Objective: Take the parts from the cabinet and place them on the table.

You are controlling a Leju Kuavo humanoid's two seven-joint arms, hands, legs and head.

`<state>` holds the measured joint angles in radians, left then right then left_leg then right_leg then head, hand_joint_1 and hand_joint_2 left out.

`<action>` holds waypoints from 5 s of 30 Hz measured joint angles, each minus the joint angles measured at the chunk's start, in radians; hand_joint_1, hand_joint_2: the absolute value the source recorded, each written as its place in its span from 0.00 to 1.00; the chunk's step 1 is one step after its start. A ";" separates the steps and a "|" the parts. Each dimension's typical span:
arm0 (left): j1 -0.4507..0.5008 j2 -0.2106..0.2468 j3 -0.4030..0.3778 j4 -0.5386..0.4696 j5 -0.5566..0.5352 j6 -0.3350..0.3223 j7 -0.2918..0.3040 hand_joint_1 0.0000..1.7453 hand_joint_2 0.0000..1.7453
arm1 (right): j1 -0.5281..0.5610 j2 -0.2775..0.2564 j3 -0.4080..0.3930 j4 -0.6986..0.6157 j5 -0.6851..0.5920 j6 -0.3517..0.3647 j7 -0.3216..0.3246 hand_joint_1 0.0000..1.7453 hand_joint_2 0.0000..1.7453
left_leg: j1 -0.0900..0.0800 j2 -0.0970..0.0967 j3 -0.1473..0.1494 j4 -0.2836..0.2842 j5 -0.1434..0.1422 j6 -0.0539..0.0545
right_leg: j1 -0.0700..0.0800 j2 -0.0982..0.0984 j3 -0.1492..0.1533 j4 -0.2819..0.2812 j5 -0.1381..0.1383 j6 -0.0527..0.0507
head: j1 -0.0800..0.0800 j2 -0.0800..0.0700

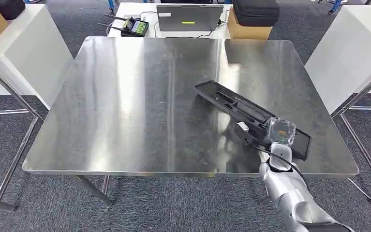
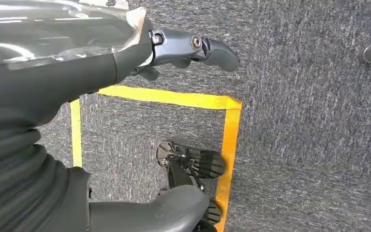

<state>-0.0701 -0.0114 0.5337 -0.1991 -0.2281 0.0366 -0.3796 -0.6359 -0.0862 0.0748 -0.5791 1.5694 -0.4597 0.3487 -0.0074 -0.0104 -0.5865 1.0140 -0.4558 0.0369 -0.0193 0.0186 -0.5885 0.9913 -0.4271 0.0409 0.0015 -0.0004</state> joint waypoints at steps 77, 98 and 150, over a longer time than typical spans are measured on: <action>-0.005 -0.024 0.230 0.000 -0.048 0.109 0.129 0.00 0.00 | 0.757 0.262 0.174 -1.221 -1.406 0.211 -0.916 0.00 0.00 | -0.003 0.002 -0.002 0.001 -0.004 0.007 | -0.005 0.001 -0.005 -0.001 0.000 0.009 | 0.000 0.000; -0.017 -0.105 0.438 -0.001 0.131 0.300 0.097 0.00 0.00 | 0.706 0.267 0.223 -0.926 -1.551 0.440 -0.990 0.00 0.00 | 0.002 0.024 -0.055 -0.009 0.086 -0.007 | 0.007 -0.015 0.102 -0.015 -0.080 -0.036 | 0.005 0.000; -0.025 -0.155 0.473 -0.014 0.109 0.264 0.111 0.00 0.00 | 0.647 0.300 0.079 -0.726 -1.449 0.381 -0.961 0.00 0.00 | 0.020 0.019 -0.030 -0.004 0.037 0.018 | 0.004 -0.021 -0.093 0.317 -0.186 -0.016 | 0.005 0.000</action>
<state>-0.0952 -0.1667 1.0063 -0.2132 -0.1190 0.3006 -0.2682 0.0111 0.2136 0.1537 -1.3046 0.1202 -0.0790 -0.6123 0.0131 0.0082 -0.6164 1.0098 -0.4185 0.0549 -0.0155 -0.0026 -0.6810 1.3083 -0.6136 0.0249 0.0061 -0.0004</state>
